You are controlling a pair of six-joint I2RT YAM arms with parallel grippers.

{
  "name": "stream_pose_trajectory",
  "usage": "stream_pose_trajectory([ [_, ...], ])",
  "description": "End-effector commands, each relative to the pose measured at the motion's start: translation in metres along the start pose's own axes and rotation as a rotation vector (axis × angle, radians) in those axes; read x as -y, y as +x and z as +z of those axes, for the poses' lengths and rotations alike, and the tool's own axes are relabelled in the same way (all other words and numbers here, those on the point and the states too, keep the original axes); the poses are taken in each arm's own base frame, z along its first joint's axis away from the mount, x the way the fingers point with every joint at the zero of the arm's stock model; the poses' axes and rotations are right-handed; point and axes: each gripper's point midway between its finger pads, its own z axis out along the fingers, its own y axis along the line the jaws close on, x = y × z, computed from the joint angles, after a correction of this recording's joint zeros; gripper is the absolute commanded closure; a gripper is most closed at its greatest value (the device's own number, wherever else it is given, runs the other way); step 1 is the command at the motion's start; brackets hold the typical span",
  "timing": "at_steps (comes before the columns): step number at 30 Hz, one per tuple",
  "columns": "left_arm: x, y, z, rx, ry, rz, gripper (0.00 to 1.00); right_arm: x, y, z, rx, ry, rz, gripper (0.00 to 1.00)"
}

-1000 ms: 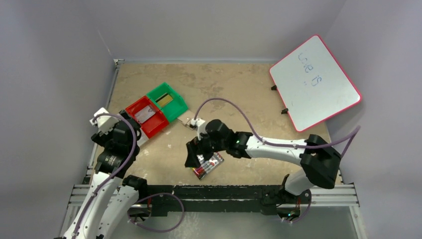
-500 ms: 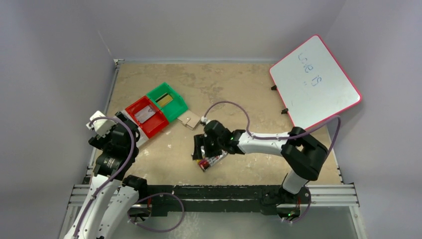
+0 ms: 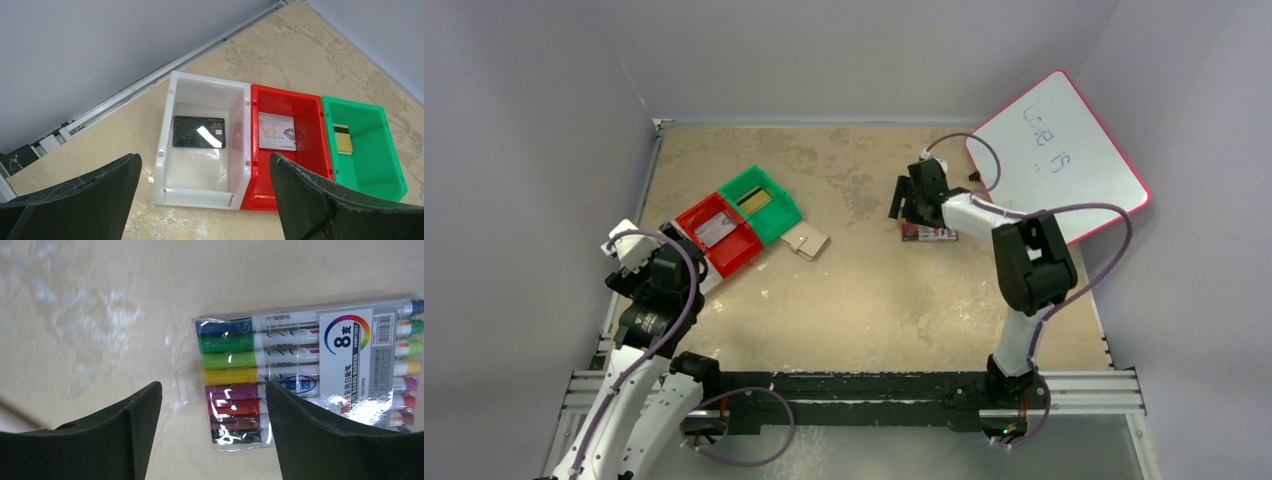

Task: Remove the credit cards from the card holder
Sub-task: Move the distractor to the center of the board.

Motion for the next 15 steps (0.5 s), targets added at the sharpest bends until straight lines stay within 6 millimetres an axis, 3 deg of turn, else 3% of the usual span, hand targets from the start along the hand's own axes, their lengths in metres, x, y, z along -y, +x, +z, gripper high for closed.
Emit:
stream_pose_trajectory([
  [1, 0.009, -0.005, 0.002, 0.003, 0.026, -0.015, 0.01, 0.059, -0.019, 0.026, -0.016, 0.259, -0.086, 0.22],
  [4, 0.014, 0.000, 0.002, -0.015, 0.050, -0.003, 0.00, 0.080, -0.055, 0.023, 0.039, 0.360, -0.065, 0.22],
  [7, 0.023, 0.006, 0.003, -0.042, 0.087, 0.017, 0.00, 0.065, -0.087, 0.004, 0.119, 0.300, -0.067, 0.21],
  [11, 0.037, 0.016, 0.003, -0.092, 0.145, 0.056, 0.00, 0.008, -0.115, -0.023, 0.174, 0.014, -0.122, 0.18],
  [15, 0.054, 0.031, 0.003, -0.155, 0.213, 0.098, 0.00, -0.058, -0.111, -0.046, 0.159, -0.299, -0.159, 0.15],
])
